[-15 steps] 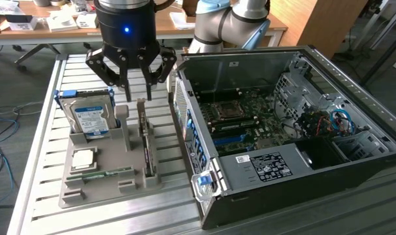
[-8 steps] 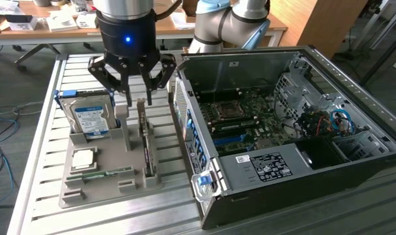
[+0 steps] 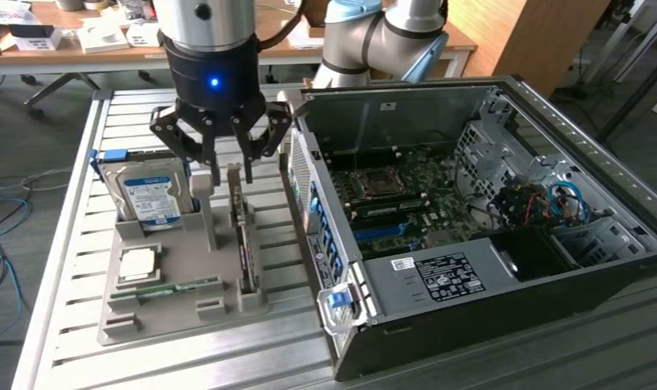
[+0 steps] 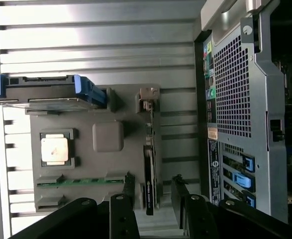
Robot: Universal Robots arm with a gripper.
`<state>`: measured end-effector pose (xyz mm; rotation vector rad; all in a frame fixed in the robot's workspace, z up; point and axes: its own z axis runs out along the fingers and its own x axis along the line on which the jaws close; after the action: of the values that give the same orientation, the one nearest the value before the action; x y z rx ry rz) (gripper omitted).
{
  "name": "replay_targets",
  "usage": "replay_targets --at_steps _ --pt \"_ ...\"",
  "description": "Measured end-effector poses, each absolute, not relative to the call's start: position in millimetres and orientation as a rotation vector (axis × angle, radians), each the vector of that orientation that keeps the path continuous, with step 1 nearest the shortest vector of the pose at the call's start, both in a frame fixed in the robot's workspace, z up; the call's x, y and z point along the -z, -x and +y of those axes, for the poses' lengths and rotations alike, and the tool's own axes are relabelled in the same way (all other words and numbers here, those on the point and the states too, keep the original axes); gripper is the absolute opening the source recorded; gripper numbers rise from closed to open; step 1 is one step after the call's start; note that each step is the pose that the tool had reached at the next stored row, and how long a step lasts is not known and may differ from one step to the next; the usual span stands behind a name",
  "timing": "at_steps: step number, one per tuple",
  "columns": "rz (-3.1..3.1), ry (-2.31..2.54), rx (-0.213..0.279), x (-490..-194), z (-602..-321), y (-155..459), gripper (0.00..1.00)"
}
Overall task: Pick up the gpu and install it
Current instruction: 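Pick up the gpu and move the gpu toward the slot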
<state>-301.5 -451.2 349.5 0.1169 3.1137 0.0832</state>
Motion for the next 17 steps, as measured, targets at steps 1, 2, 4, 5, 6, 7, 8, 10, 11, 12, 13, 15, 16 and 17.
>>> replay_targets --at_steps 1,2,4,5,6,7,8,10,11,12,13,15,16,17 --pt "3.114 -0.117 -0.083 -348 -451 302 0.43" --pt "3.114 -0.117 -0.083 -346 -451 302 0.43" --pt "3.114 -0.117 -0.083 -342 -451 302 0.43" --pt "3.114 -0.117 -0.083 -340 -451 302 0.43" --pt "3.114 -0.117 -0.083 -339 -451 302 0.43" --pt "3.114 -0.117 -0.083 -337 -451 302 0.43" --pt "3.114 -0.117 -0.083 -335 -451 302 0.43" --pt "3.114 -0.117 -0.083 -331 -451 302 0.43" --pt "3.114 -0.117 -0.083 -329 -451 302 0.43" --pt "3.114 -0.117 -0.083 -328 -451 302 0.43" --pt "3.114 -0.117 -0.083 -326 -451 302 0.43" --pt "3.114 -0.117 -0.083 -322 -451 302 0.43" --pt "3.114 -0.117 -0.083 -320 -451 302 0.43" --pt "3.114 -0.117 -0.083 -319 -451 302 0.43"
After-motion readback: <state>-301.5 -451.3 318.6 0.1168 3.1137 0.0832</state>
